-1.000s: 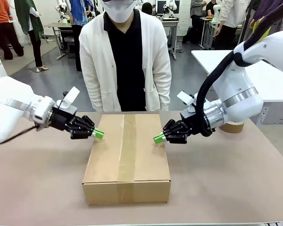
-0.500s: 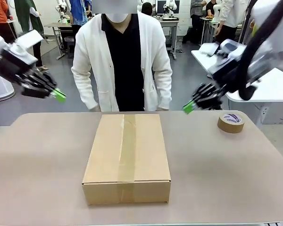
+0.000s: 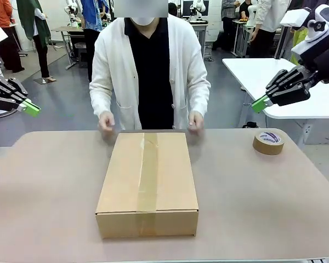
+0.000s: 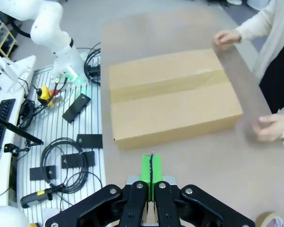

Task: Wrap the clocks to prevent damage.
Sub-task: After the human seals the box with tape, release both hands from the side flaps of the Package Box.

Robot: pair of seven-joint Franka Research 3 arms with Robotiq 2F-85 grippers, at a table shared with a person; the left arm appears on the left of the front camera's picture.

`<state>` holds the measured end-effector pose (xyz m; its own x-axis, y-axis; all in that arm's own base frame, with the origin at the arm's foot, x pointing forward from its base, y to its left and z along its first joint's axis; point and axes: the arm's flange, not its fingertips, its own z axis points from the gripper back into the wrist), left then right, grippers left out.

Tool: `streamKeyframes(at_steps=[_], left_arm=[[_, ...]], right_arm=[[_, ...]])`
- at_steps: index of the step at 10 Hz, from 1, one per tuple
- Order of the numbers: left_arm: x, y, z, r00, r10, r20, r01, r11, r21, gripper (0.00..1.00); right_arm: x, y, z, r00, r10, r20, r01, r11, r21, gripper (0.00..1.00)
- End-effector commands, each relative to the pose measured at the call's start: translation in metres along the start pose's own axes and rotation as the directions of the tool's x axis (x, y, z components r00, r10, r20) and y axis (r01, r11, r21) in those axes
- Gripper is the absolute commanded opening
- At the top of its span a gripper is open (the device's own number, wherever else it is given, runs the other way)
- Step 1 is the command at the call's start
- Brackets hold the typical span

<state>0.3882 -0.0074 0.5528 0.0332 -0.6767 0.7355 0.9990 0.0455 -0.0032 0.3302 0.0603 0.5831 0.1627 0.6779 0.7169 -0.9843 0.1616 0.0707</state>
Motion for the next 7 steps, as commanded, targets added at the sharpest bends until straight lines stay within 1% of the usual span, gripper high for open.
streamKeyframes(at_steps=[1,7], left_arm=[[0.013,0.0031,-0.0035,1.0,-0.02,-0.001,0.02,1.0,-0.002,0.0],[0.013,0.0031,-0.0035,1.0,-0.02,-0.001,0.02,1.0,-0.002,0.0]], right_arm=[[0.0058,-0.0064,-0.0067,1.0,0.003,0.003,-0.003,1.0,0.017,0.01],[0.0058,-0.0064,-0.0067,1.0,0.003,0.003,-0.003,1.0,0.017,0.01]])
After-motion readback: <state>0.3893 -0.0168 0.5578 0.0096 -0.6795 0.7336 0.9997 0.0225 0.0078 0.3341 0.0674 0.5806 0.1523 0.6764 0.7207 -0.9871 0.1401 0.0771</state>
